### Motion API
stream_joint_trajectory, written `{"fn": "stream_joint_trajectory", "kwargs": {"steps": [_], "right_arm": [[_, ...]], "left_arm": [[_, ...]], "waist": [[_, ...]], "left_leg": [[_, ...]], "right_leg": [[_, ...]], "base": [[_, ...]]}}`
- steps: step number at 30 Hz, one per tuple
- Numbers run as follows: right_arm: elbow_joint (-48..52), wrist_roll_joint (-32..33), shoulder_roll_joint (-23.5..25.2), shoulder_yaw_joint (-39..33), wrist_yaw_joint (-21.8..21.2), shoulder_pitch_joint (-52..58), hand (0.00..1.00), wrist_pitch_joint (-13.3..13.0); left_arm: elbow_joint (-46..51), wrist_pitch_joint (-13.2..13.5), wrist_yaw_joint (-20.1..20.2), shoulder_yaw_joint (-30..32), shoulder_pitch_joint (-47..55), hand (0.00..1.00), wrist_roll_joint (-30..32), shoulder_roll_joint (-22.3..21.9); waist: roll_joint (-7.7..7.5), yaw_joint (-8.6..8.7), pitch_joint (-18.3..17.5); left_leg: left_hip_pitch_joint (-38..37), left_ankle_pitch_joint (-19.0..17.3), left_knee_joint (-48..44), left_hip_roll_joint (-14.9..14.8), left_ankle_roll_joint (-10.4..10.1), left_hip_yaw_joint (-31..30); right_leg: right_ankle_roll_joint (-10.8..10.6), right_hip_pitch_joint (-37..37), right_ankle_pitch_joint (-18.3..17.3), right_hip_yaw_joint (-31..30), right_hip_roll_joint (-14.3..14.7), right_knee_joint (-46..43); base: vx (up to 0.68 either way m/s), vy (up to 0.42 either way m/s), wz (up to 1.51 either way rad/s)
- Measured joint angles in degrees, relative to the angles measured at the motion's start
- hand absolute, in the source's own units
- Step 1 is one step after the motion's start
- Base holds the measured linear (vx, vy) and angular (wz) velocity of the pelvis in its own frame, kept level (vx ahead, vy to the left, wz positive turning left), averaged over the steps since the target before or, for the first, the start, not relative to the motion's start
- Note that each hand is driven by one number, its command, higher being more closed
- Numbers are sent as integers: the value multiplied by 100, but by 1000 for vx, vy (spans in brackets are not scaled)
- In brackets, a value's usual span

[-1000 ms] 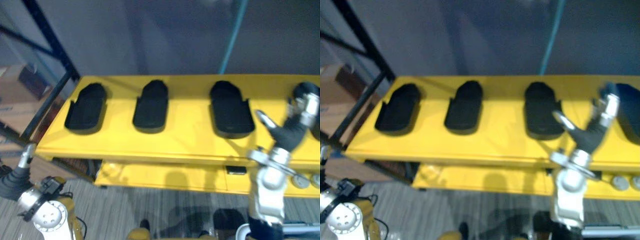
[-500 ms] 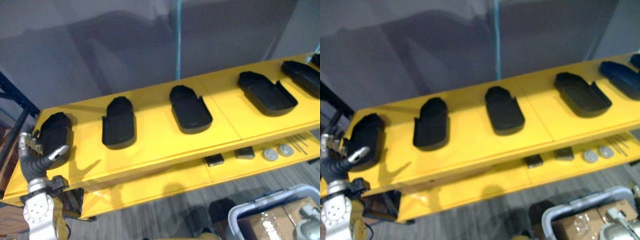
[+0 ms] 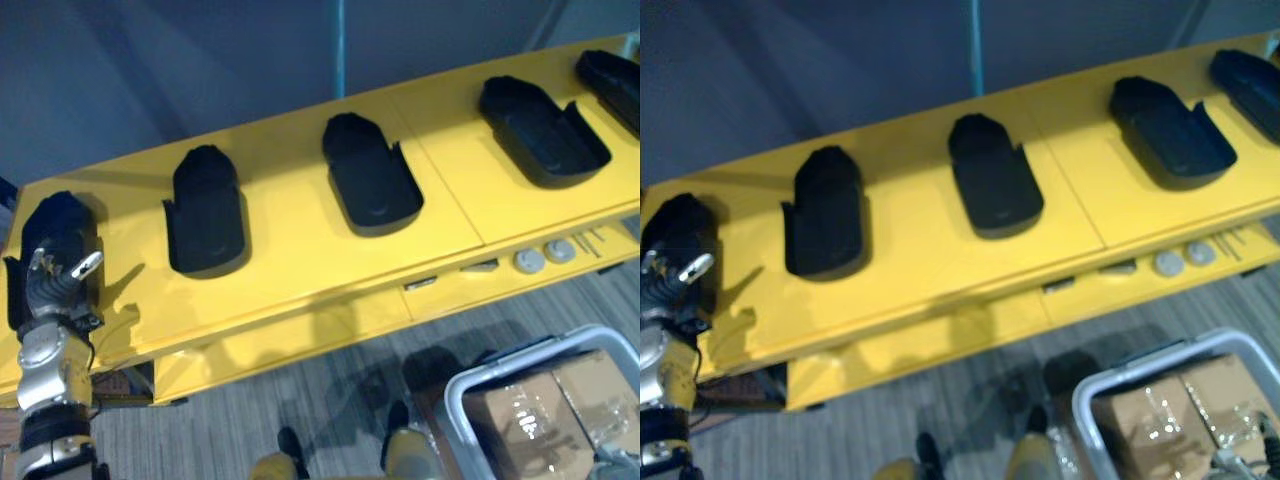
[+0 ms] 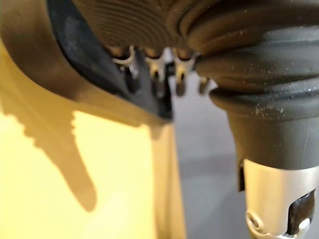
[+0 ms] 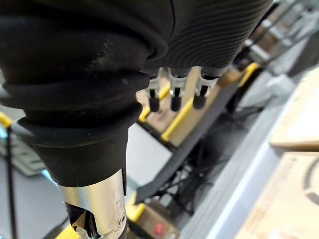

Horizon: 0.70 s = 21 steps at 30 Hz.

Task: Walk over and take plastic housings, then place them on the shelf

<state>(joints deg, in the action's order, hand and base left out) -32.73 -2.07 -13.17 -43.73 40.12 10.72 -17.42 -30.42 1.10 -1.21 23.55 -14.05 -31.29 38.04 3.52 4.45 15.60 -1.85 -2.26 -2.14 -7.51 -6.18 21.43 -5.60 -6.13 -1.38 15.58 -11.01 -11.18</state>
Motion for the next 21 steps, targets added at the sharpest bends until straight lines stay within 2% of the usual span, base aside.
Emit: {"fn": "stream_joint_trajectory", "kwargs": {"steps": [4, 7, 11, 13, 17, 19, 21], "right_arm": [[-243, 124, 1, 6, -4, -10, 0, -4], [-411, 117, 4, 9, -22, -14, 0, -4], [-444, 118, 77, 17, -61, -6, 0, -3], [-445, 116, 87, 33, -135, -5, 0, 2], [-445, 111, 104, 55, -169, 27, 0, 26], [-443, 101, 104, 137, -186, 36, 0, 30], [-443, 102, 104, 185, -272, 54, 0, 35]], "left_arm": [[0, 95, -44, -3, -30, 0, -7, 210], [18, 387, -14, -9, -104, 0, -46, 210], [527, 766, -4, -8, -85, 0, -42, 205], [718, 834, 59, -11, -12, 0, -28, 205], [740, 787, 376, -154, 110, 0, 30, 194], [740, 588, 718, -270, 198, 0, 42, 193], [737, 388, 869, -396, 259, 0, 87, 193]], "waist": [[4, 7, 15], [2, -15, 15], [1, -44, 15], [1, -40, 15], [1, -46, 15], [-15, -42, 6], [-19, -45, 3]], "left_leg": [[-6, -49, -45, -11, -13, -5], [-9, -67, -57, -10, -9, -6], [-15, -90, -94, -10, 8, -7], [-27, -97, -107, -11, 8, -5], [-114, -98, -97, -13, 7, 9], [-146, -106, -94, -13, 3, 21], [-151, -106, -87, -9, 3, 40]], "right_leg": [[4, -2, -58, -6, -7, -65], [8, 1, -60, -27, -7, -69], [10, 17, -61, -44, -7, -68], [10, 31, -61, -51, -8, -68], [9, 102, -61, -64, -6, -66], [3, 136, -59, -69, -5, -44], [-14, 136, -47, -90, -2, -22]], "base": [[0, 0, 0], [0, 0, 0], [0, 0, 0], [0, 0, 0], [-5, -4, -1], [0, 0, 0], [-16, -8, -4]]}}
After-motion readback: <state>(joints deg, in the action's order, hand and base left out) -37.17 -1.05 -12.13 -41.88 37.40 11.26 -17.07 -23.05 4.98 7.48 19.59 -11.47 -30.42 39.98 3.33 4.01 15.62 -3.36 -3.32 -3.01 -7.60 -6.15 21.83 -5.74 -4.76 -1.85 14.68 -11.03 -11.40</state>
